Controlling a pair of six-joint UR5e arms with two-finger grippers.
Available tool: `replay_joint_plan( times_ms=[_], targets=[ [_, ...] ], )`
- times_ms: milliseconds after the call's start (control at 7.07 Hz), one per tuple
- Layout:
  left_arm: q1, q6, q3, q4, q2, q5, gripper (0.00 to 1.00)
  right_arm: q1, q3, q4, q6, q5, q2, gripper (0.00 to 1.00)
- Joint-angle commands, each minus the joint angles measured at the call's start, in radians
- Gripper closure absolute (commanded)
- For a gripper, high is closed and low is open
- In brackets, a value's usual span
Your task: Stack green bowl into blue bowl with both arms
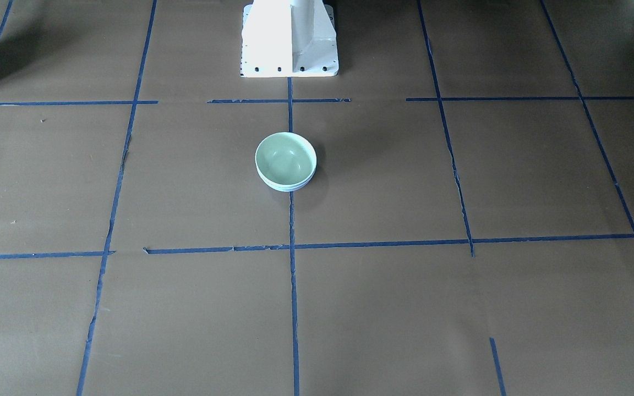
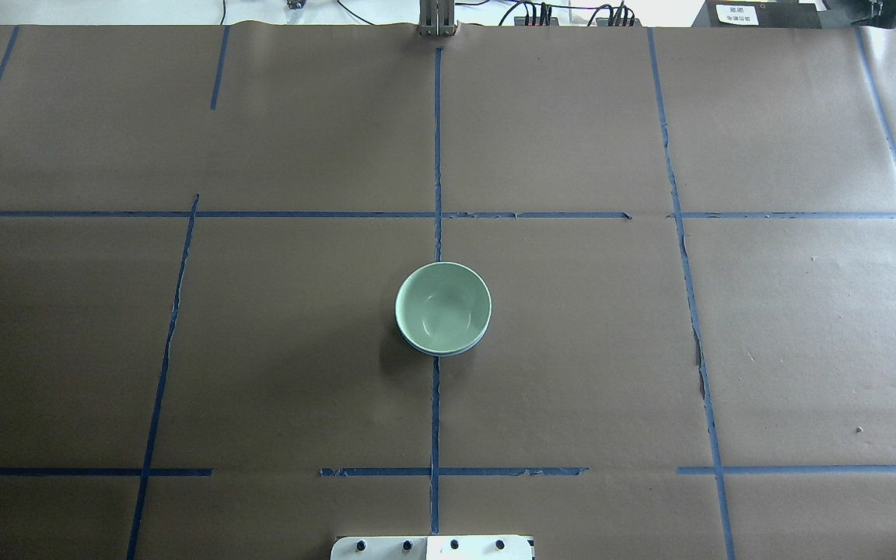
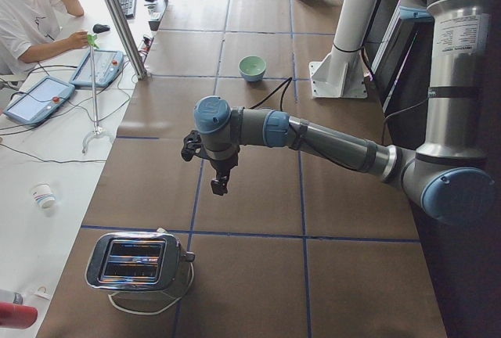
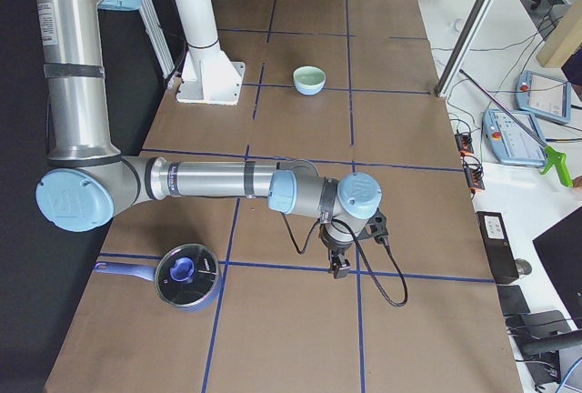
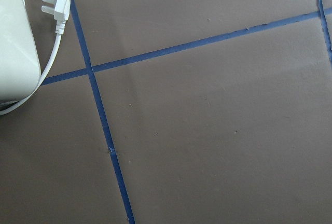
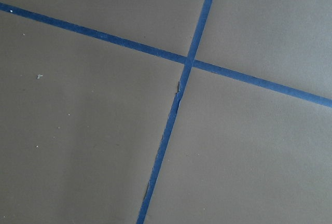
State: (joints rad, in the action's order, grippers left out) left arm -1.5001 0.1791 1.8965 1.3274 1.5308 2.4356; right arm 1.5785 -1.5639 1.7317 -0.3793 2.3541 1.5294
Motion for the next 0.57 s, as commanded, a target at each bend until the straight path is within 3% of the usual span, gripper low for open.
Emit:
replay_joint_plan(
  times_ms=[0, 142, 425],
  targets=[
    [0.000, 0.002, 0.007, -0.002, -0.029, -0.009, 0.00, 0.000, -0.001, -0.023, 0.000, 0.002, 0.033, 0.00],
    [0.000, 0.000, -0.011, -0.007, -0.034, -0.053, 0.00, 0.000, 0.002, -0.059, 0.000, 0.002, 0.049, 0.00],
    [0.000, 0.003, 0.015, 0.007, -0.114, -0.046, 0.00, 0.001, 0.001, -0.127, 0.002, 0.001, 0.080, 0.00]
  ],
)
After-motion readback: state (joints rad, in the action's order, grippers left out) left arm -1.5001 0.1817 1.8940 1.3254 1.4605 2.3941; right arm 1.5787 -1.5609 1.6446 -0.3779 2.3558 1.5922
